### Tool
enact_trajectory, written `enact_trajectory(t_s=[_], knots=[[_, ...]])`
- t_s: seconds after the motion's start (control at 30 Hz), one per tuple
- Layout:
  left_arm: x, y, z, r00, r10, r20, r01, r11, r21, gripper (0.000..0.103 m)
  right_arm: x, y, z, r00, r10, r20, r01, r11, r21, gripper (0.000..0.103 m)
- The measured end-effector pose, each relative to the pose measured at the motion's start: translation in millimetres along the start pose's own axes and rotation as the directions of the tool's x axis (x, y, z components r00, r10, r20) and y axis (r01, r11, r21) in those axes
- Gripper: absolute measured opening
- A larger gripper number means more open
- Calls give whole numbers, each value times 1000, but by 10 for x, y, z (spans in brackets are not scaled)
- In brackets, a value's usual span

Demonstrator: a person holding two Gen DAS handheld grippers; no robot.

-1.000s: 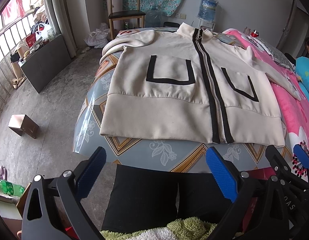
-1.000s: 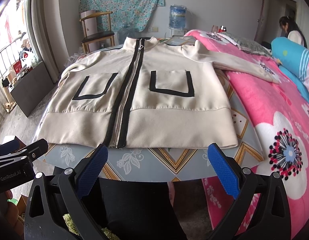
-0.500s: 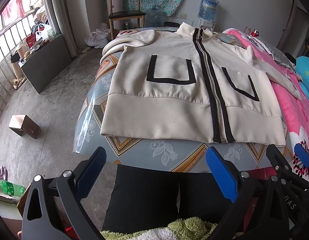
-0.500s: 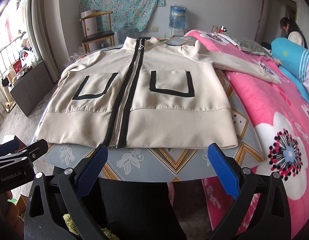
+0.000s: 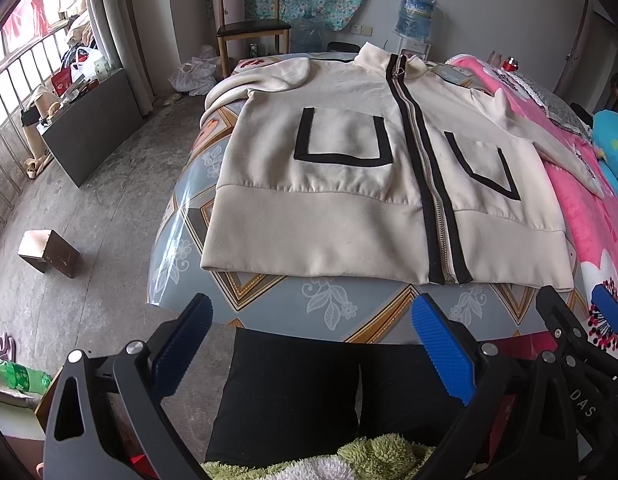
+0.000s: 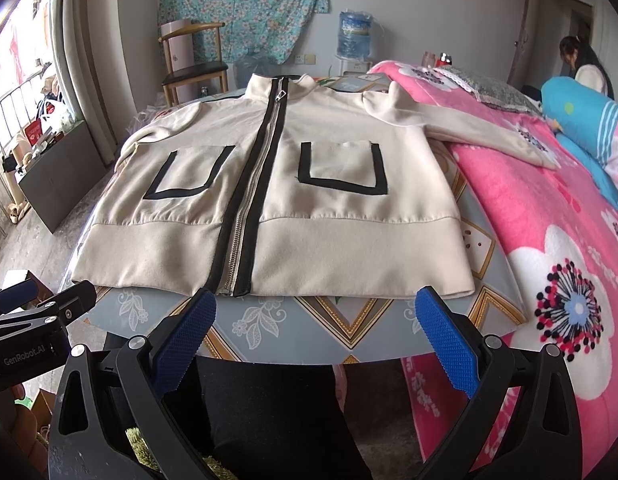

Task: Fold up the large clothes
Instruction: 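Grasp the jacket sleeve with the left tool and lift it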

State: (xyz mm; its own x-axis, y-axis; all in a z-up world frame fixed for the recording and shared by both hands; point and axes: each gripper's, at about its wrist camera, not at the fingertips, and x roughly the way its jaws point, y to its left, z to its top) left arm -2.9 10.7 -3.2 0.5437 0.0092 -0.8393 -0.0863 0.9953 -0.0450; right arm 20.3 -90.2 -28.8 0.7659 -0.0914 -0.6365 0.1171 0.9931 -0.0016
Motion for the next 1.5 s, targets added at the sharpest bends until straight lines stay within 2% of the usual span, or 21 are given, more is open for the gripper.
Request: enact_trajectory(t_s=[0.37,0.6,0.67,0.8,0.93,1.0,1.07,1.17,1.3,1.37,1.5], knots=[[147,-25,84,1000,5,-22,-5,1000,12,98,49,-19,59,999,-30,10,30,999,-10,97],[157,36,282,997,48,60,-51,997,52,98,80,3,270,998,-42,44,43,999,-19,97],[172,94,346,996,54,75,-58,997,53,98,91,29,338,996,-52,68,55,997,-45,97],[238,315,512,996,34,85,-37,999,30,98,213,109,481,996,-65,59,72,990,-124,97],[201,684,696,986,9,166,1,999,-55,98,289,203,673,997,-8,73,20,986,-164,97],[120,941,775,966,-20,258,49,993,-104,98,334,272,800,995,48,88,-32,985,-172,97],[80,1188,839,948,-28,316,80,985,-151,98,421,384,936,992,80,100,-61,980,-187,97],[115,1612,964,937,-33,349,122,964,-237,98,613,646,1113,987,136,84,-112,965,-238,97],[321,2196,1131,937,-85,338,221,895,-387,98,896,1047,1240,972,234,24,-217,929,-299,97],[523,2450,1227,943,-94,319,234,868,-438,98,1071,1234,1244,964,267,-8,-255,911,-322,97],[1092,2863,1523,968,-89,233,199,841,-503,98,1426,1505,1203,954,285,-96,-301,897,-324,97]])
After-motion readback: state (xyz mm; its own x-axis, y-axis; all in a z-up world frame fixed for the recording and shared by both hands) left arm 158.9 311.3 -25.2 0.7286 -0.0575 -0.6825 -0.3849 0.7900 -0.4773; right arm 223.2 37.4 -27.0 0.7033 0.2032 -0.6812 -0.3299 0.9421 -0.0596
